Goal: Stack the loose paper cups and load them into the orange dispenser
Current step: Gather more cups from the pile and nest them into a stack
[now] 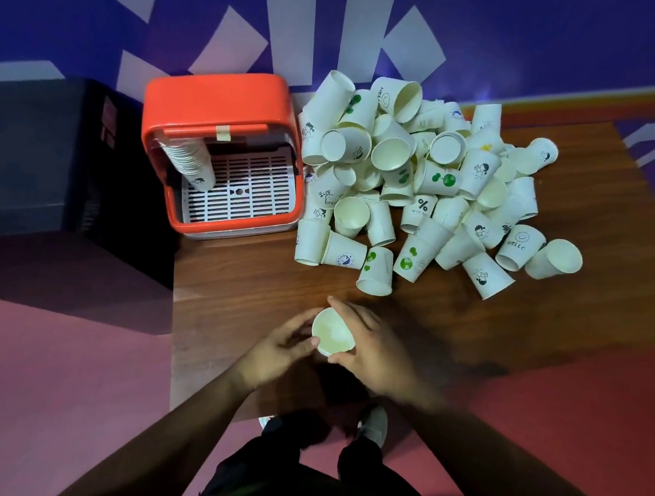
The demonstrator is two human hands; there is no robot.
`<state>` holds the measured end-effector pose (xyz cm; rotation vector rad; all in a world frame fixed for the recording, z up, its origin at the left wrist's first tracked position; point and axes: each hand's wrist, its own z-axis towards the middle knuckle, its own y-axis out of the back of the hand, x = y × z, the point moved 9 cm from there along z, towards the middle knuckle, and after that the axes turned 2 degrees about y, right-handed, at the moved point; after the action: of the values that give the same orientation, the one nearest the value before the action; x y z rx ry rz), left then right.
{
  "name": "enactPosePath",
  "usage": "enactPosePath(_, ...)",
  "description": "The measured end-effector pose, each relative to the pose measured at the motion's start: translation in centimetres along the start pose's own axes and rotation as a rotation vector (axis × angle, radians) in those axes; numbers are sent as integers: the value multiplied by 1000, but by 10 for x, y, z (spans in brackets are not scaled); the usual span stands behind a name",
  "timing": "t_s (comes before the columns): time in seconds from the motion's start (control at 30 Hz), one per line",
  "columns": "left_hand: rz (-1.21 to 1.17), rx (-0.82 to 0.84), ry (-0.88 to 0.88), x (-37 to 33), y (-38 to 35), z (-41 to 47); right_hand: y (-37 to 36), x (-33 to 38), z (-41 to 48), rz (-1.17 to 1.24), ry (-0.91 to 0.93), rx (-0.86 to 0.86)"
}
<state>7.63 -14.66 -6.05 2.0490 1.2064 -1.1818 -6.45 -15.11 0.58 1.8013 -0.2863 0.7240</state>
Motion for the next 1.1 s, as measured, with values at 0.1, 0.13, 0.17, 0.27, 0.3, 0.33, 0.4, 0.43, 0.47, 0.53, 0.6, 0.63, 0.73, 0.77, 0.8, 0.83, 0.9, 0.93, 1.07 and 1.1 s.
enactPosePath(0.1, 37, -29, -47, -1, -9, 3, -6, -18, -7, 81, -92, 30)
enactPosePath(0.13, 50, -30, -68, -2, -13, 6, -6, -24, -10, 96, -119, 29)
enactPosePath(0.17, 58, -24, -83, -3, -19, 9, -5, -28, -14, 111, -140, 27)
enactPosePath(0.27, 63, 11, -57, -2, -32, 24, 10, -39, -22, 192, -162, -40)
enactPosePath(0.3, 52, -6, -38, -5, -31, 28, 20, -44, -23, 219, -168, -116)
enactPosePath(0.33, 42, -52, -18, -10, -27, 33, 33, -51, -24, 225, -187, -217)
enactPosePath(0.4, 59, -180, -5, -27, -12, 42, 56, -73, -21, 228, -284, -404)
enactPosePath(0.43, 96, -243, -11, -35, -3, 49, 61, -87, -16, 244, -367, -443)
enactPosePath(0.47, 129, -278, -13, -43, 3, 57, 62, -100, -10, 270, -461, -429)
enactPosePath(0.53, 172, -276, 25, -54, 7, 77, 56, -119, 4, 355, -590, -317)
enactPosePath(0.6, 199, -223, 107, -57, 3, 96, 50, -125, 16, 476, -630, -250)
enactPosePath(0.63, 212, -189, 129, -58, -1, 102, 45, -128, 21, 537, -632, -236)
enactPosePath(0.73, 259, -93, 158, -63, -17, 112, 30, -133, 24, 699, -695, -227)
enactPosePath(0.77, 272, -63, 171, -60, -22, 115, 23, -137, 24, 751, -722, -227)
enactPosePath(0.8, 280, -36, 186, -55, -26, 117, 19, -136, 23, 788, -750, -227)
enactPosePath(0.83, 287, -18, 186, -53, -30, 118, 14, -140, 23, 826, -758, -237)
enactPosePath(0.9, 291, -6, 167, -52, -36, 118, 16, -141, 21, 853, -752, -258)
enactPosePath(0.93, 272, -8, 152, -53, -38, 118, 19, -141, 20, 870, -747, -271)
enactPosePath(1.07, 245, 57, -49, -78, -53, 116, 33, -139, 17, 1041, -744, -321)
enactPosePath(1.1, 277, 67, -89, -81, -53, 117, 38, -138, 17, 1104, -733, -334)
